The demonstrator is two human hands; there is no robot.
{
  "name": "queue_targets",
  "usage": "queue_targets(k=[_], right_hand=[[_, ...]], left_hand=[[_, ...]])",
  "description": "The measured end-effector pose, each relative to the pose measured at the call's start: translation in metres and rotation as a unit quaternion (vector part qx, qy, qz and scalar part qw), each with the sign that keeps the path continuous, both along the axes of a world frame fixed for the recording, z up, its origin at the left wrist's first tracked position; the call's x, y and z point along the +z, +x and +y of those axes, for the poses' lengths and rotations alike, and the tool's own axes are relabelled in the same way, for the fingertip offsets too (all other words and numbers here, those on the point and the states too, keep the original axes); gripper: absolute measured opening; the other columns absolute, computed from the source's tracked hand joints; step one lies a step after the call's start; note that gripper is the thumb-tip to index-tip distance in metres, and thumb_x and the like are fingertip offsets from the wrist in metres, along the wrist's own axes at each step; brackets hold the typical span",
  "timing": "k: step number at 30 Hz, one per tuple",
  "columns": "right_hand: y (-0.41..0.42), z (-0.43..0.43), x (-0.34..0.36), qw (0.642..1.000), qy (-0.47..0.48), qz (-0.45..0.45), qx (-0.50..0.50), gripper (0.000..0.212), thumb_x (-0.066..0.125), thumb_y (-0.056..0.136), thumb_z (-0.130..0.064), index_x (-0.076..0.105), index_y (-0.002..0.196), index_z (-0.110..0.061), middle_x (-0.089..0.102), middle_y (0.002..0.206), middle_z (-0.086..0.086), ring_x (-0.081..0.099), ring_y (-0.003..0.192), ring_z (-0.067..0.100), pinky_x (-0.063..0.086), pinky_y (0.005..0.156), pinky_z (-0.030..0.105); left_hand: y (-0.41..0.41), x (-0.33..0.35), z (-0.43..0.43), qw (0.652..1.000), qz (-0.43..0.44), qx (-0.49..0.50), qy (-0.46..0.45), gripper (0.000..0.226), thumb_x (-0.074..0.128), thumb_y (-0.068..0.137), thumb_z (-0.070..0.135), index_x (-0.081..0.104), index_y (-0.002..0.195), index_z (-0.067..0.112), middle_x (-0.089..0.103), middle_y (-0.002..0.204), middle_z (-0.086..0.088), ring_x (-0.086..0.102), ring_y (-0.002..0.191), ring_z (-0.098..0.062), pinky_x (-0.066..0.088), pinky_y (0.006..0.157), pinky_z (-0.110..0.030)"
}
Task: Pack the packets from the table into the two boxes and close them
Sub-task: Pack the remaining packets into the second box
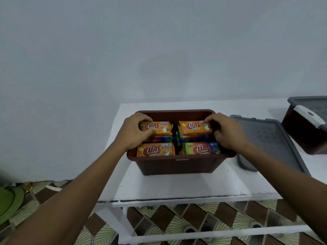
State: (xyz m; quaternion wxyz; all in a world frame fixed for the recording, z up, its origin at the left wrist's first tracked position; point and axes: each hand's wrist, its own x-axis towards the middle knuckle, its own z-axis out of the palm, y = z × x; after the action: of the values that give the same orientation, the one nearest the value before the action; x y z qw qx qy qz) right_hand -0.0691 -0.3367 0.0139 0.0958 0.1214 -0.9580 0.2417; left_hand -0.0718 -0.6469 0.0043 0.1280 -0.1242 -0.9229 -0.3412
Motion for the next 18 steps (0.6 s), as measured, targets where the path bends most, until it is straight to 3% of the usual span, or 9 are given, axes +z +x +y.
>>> queue_targets(k=[3,6,8,10,12,14,18], right_hand=[[-0.01,0.017,-0.007,0.996,-0.082,0.041,-0.009,0.033,0.054,0.087,0.002,0.063,0.113,-0.017,0.062,0.123,0.003,0.056,0.111,0.02,0.045,0.088,0.027],[-0.001,0.051,-0.02,0.977,-0.188,0.066,-0.077,0.022,0.05,0.096,-0.011,0.063,0.114,-0.015,0.063,0.12,0.003,0.056,0.11,0.018,0.042,0.088,0.029],[0.012,0.082,-0.04,0.987,-0.127,0.016,-0.098,0.025,0.049,0.099,-0.021,0.062,0.118,-0.01,0.063,0.12,0.009,0.057,0.11,0.023,0.039,0.088,0.028],[0.036,0.114,-0.065,0.992,0.022,-0.086,-0.094,0.036,0.046,0.099,-0.036,0.059,0.124,-0.014,0.059,0.127,0.009,0.055,0.111,0.022,0.038,0.089,0.03],[0.062,0.13,-0.091,0.98,0.149,-0.115,-0.064,0.05,0.039,0.098,-0.051,0.052,0.135,-0.02,0.048,0.143,0.003,0.05,0.123,0.022,0.038,0.097,0.034],[0.098,0.155,-0.108,0.984,0.154,-0.07,-0.061,0.057,0.032,0.094,-0.057,0.055,0.134,-0.022,0.046,0.146,-0.003,0.049,0.128,0.021,0.039,0.102,0.041],[0.143,0.19,-0.121,0.992,0.089,0.048,-0.074,0.042,0.039,0.094,-0.051,0.067,0.097,-0.02,0.064,0.113,-0.003,0.061,0.098,0.023,0.048,0.084,0.041]], left_hand=[[-0.01,0.005,0.015,0.99,0.006,-0.009,-0.143,0.034,0.066,0.085,0.041,0.064,0.115,0.026,0.057,0.126,0.005,0.048,0.118,-0.013,0.037,0.102,-0.041],[-0.015,0.009,0.037,0.978,0.057,-0.019,-0.201,0.031,0.058,0.087,0.043,0.064,0.112,0.027,0.056,0.125,0.006,0.043,0.122,-0.015,0.025,0.102,-0.045],[-0.015,0.014,0.061,0.976,0.073,-0.041,-0.199,0.028,0.058,0.088,0.041,0.065,0.111,0.026,0.057,0.122,0.006,0.043,0.121,-0.016,0.026,0.1,-0.043],[-0.014,0.02,0.097,0.971,0.087,-0.081,-0.207,0.028,0.059,0.09,0.039,0.064,0.113,0.026,0.055,0.123,0.006,0.042,0.122,-0.015,0.027,0.101,-0.041],[-0.012,0.026,0.126,0.969,0.1,-0.116,-0.195,0.028,0.058,0.09,0.038,0.063,0.114,0.025,0.055,0.123,0.006,0.042,0.122,-0.014,0.027,0.101,-0.04],[-0.009,0.029,0.173,0.963,0.124,-0.157,-0.179,0.026,0.058,0.09,0.038,0.065,0.111,0.025,0.056,0.122,0.008,0.043,0.121,-0.014,0.028,0.101,-0.039],[0.004,0.029,0.249,0.947,0.141,-0.229,-0.177,0.025,0.057,0.092,0.038,0.064,0.111,0.023,0.057,0.122,0.007,0.043,0.121,-0.014,0.03,0.101,-0.039]])
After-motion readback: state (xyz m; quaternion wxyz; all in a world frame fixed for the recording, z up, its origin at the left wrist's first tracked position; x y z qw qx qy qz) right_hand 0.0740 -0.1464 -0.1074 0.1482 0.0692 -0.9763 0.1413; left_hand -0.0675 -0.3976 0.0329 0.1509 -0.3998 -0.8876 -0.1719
